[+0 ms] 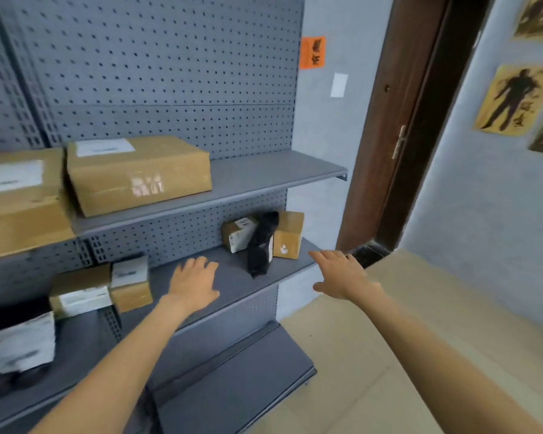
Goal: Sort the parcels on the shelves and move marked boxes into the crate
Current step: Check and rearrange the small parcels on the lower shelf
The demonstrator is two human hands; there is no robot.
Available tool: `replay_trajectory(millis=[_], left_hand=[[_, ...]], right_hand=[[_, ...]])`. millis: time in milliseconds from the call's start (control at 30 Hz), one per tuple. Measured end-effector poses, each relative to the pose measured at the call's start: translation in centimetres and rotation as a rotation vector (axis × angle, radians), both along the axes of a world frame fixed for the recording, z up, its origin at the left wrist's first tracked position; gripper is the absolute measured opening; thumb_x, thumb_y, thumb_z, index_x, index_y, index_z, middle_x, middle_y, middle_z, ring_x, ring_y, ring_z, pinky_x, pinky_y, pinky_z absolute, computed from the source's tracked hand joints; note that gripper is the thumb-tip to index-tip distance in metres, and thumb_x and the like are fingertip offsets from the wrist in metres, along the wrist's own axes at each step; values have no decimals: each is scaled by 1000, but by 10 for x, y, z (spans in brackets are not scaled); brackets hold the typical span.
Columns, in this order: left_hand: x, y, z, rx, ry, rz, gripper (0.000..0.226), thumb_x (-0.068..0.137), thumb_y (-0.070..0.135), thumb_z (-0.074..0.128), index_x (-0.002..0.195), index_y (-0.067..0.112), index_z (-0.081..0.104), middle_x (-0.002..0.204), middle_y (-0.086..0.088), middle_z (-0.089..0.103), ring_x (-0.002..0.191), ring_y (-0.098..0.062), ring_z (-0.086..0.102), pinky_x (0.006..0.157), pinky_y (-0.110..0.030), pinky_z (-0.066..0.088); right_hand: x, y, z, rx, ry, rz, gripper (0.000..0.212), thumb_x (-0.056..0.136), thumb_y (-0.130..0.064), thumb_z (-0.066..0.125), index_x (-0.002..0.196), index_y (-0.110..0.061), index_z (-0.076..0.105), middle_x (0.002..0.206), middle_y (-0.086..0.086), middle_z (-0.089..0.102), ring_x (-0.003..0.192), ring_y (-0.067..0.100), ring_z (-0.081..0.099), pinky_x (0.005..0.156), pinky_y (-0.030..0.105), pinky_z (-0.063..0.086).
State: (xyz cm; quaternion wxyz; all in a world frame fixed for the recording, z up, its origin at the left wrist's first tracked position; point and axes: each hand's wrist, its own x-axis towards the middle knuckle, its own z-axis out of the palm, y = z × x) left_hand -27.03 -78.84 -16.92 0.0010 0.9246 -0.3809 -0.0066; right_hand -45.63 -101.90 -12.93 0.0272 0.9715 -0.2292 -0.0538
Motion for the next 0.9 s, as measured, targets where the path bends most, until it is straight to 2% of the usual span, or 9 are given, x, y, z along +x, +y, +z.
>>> replay_trajectory(millis=[200,433,600,700,767,833,867,900], left_hand=[[65,-48,-31,-14,99,185,72,88,40,59,149,20,27,149,-6,32,136,-28,29,109,-42,30],[137,-141,-63,-78,275,315,72,87,37,63,148,19,30,150,-7,34,137,-28,31,106,-45,36],[187,-183,-74,-170,285,377,65,81,35,68,138,17,43,138,-10,50,124,-32,46,96,-38,44],[219,-200,-90,-286,411,442,51,84,31,67,130,16,53,133,-9,56,118,-27,53,91,-29,42],[238,-209,-103,-385,574,488,51,85,31,67,132,16,54,138,-6,53,124,-24,49,103,-32,38],[254,-218,-117,-468,683,522,56,84,29,70,136,17,51,142,-4,48,129,-22,44,110,-39,33],[260,-222,-124,-497,697,532,57,83,27,71,135,16,51,141,-4,49,129,-22,45,109,-40,34],[264,-227,-130,-518,699,544,57,81,25,73,133,15,53,139,-4,51,127,-22,47,108,-40,37]], right_hand=[[108,-60,-30,55,61,163,70,92,-33,56,150,-20,19,154,7,28,141,30,24,112,51,26],[211,-126,-52,151,79,278,74,91,-31,56,153,-23,16,156,5,25,144,28,21,115,49,22],[283,-138,-54,244,-13,314,62,88,-29,56,146,-20,34,149,7,38,138,29,31,113,41,29],[322,-138,-53,278,60,266,38,95,-32,47,132,-20,48,137,5,51,131,26,42,104,32,34],[339,-145,-58,382,80,233,11,100,-27,43,104,-20,51,116,4,57,122,23,48,96,27,34],[357,-153,-68,441,90,240,21,102,-23,41,81,-20,42,86,-3,51,96,17,49,82,19,30],[361,-156,-70,429,98,245,22,102,-23,41,81,-19,42,77,-4,43,89,16,47,76,17,28],[366,-160,-74,409,114,241,15,102,-23,42,90,-17,47,78,-4,43,93,17,47,80,16,29]])
